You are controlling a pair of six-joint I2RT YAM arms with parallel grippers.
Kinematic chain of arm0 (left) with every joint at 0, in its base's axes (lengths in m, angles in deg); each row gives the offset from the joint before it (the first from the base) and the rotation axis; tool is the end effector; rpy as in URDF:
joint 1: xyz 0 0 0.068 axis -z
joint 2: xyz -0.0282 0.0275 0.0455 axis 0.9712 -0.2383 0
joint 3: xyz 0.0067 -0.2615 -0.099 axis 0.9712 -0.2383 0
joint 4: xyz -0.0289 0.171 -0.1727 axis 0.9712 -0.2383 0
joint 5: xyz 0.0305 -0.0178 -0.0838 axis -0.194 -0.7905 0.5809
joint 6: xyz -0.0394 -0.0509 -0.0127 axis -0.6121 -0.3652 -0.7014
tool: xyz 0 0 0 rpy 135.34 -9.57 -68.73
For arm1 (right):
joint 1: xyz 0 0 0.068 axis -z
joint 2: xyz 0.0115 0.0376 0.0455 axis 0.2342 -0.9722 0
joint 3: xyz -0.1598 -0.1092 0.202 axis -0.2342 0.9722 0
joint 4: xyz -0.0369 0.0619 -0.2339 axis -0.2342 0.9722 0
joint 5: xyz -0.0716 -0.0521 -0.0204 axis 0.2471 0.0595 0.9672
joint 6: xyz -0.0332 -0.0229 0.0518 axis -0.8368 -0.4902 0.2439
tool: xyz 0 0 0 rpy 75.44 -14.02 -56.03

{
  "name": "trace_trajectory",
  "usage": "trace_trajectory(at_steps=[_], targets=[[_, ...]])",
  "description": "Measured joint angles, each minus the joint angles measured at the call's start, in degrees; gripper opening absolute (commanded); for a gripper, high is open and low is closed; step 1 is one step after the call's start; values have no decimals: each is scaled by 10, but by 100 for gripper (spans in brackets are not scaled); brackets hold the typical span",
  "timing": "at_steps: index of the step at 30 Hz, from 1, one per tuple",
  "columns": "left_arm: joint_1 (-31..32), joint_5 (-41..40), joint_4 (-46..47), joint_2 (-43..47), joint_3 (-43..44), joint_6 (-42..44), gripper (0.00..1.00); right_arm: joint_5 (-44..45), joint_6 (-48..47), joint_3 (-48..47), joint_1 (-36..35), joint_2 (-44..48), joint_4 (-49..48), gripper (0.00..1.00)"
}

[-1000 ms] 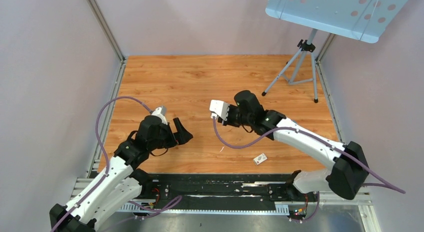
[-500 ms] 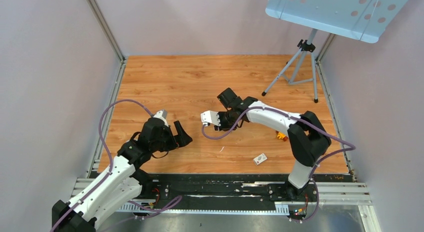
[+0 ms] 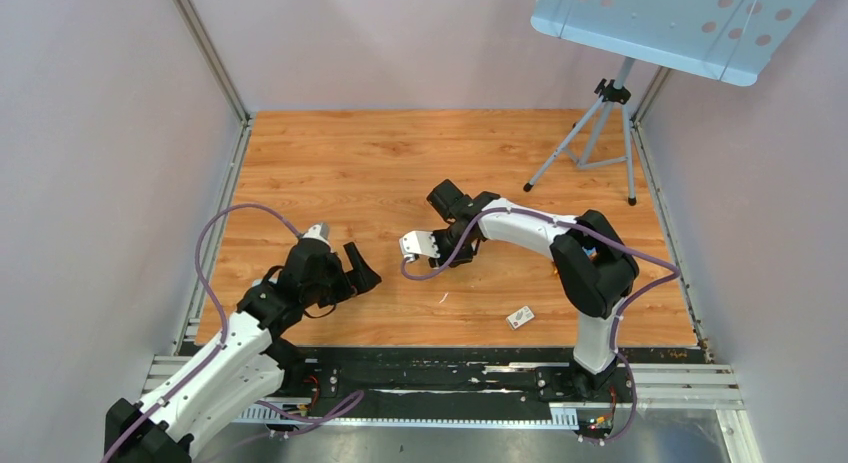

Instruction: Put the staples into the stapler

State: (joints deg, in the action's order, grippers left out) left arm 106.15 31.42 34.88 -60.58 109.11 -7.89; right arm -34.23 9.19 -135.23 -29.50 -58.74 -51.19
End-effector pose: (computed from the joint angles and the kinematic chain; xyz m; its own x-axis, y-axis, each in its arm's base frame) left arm 0.1190 -0.0695 0.2054 -0.7656 -0.4297 -0.4787 -0.1042 0.8172 -0.5669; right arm 0.2589 0.2637 0.1842 0.3370 -0.8361 -0.4329 -0.9395 -0.2688 -0.2123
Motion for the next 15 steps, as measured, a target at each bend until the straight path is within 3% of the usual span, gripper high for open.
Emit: trace_trajectory(at_steps=[10,15], targets=[[-3,-117,-64,58,-2,-94,100,14,-2,0,0,5,-10,51],[-5,-170,-120,75,1,-126,100,17,-2,2,-3,39,-10,53]])
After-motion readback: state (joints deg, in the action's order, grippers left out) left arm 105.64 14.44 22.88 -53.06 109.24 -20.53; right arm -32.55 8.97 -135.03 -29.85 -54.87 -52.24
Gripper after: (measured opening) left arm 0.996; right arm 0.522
